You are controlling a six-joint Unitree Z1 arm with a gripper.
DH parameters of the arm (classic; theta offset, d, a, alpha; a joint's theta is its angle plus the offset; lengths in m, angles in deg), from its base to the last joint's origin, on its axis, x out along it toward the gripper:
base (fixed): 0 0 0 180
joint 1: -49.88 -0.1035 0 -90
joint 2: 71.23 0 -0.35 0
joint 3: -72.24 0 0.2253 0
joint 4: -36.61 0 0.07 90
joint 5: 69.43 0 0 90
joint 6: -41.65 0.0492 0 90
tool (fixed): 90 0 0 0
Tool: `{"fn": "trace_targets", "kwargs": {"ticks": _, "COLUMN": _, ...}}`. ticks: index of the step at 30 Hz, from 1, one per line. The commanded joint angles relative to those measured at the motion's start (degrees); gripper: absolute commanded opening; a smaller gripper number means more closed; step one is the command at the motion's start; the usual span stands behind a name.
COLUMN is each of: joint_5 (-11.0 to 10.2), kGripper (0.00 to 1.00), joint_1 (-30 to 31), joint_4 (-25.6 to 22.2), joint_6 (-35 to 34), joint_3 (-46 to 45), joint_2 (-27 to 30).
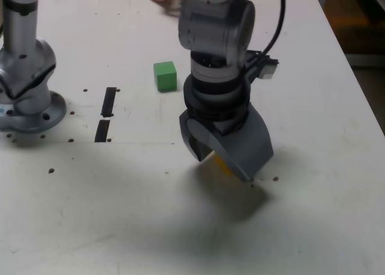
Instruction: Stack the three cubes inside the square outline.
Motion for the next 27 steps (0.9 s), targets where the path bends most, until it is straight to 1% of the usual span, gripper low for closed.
{"fn": "trace_targets", "kwargs": {"ticks": 1, "joint_5": 0.07, "kGripper": 0.88, "joint_1": 0.02, "joint_4": -0.21, "joint_6": -0.39, "joint_3": 0.46, "joint_2": -0.5}}
{"fn": "trace_targets", "kwargs": {"ticks": 4, "joint_5": 0.05, "kGripper": 0.85, "joint_1": 0.02, "joint_4": -0.41, "joint_6": -0.93, "joint_3": 0.67, "joint_2": -1.02}}
{"fn": "trace_targets", "kwargs": {"ticks": 7, "joint_5": -0.03, "kGripper": 0.78, "joint_1": 0.02, "joint_4": -0.58, "joint_6": -1.52, "joint_3": 0.83, "joint_2": -1.45}}
{"fn": "trace_targets", "kwargs": {"ticks": 9, "joint_5": -0.15, "kGripper": 0.68, "joint_1": 0.03, "joint_4": -0.49, "joint_6": -2.22, "joint_3": 0.93, "joint_2": -1.67}}
{"fn": "trace_targets", "kwargs": {"ticks": 14, "joint_5": -0.31, "kGripper": 0.37, "joint_1": 0.04, "joint_4": 0.92, "joint_6": -3.42, "joint_3": 1.46, "joint_2": -2.0}}
{"fn": "trace_targets", "kwargs": {"ticks": 17, "joint_5": -0.38, "kGripper": 0.24, "joint_1": 0.03, "joint_4": 1.95, "joint_6": -3.24, "joint_3": 1.59, "joint_2": -2.28}}
{"fn": "trace_targets", "kwargs": {"ticks": 22, "joint_5": -0.45, "kGripper": 0.11, "joint_1": 0.02, "joint_4": 2.51, "joint_6": -2.19, "joint_3": 1.38, "joint_2": -2.52}}
{"fn": "trace_targets", "kwargs": {"ticks": 27, "joint_5": -0.58, "kGripper": 0.06, "joint_1": 0.02, "joint_4": 2.46, "joint_6": -1.93, "joint_3": 0.85, "joint_2": -2.43}}
